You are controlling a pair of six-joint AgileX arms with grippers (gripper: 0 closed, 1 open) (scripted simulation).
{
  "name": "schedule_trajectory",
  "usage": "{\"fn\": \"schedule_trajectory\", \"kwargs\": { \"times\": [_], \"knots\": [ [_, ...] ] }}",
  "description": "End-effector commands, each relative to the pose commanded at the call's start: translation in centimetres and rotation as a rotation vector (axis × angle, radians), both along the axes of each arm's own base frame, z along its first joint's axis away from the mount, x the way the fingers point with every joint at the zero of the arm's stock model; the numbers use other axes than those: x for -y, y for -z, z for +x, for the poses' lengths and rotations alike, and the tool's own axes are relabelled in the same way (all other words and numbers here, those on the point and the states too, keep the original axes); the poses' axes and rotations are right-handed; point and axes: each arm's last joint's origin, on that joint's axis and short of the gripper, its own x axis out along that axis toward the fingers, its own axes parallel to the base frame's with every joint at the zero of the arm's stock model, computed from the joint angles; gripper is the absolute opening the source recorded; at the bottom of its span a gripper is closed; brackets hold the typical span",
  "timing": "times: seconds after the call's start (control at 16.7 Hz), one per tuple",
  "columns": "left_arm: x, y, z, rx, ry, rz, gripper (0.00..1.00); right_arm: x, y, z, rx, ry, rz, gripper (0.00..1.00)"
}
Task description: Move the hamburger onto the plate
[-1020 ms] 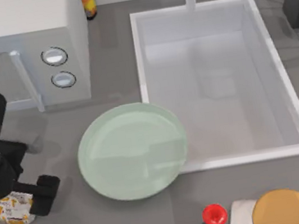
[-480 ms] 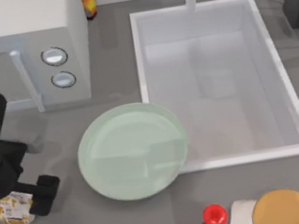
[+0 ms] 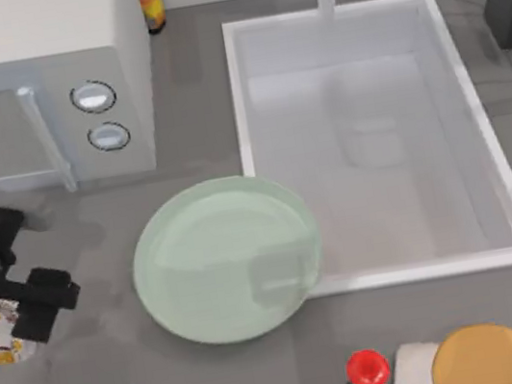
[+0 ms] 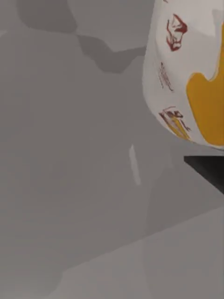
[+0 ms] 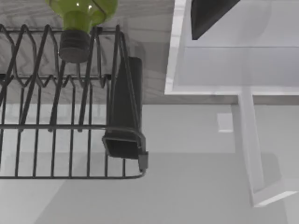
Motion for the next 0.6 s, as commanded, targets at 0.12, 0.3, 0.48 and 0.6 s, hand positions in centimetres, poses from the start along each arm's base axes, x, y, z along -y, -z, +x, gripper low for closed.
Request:
{"fn": "schedule_trajectory", "kwargs": {
  "times": [0.12,0.3,0.48,0.6],
  "knots": [
    [0.0,-2.2,-0.2,0.005,-0.002,-0.001,0.0,0.0,0.0,0.0,0.0,0.0,0.0,1.0],
    [-0.1,-4.3,-0.3,0.04,-0.002,-0.006,0.0,0.0,0.0,0.0,0.0,0.0,0.0,1.0],
    [-0.1,-4.1,-0.3,0.036,-0.002,-0.005,0.0,0.0,0.0,0.0,0.0,0.0,0.0,1.0],
    [0.0,-4.1,-0.2,0.03,-0.008,-0.004,0.0,0.0,0.0,0.0,0.0,0.0,0.0,1.0]
  ]
}}
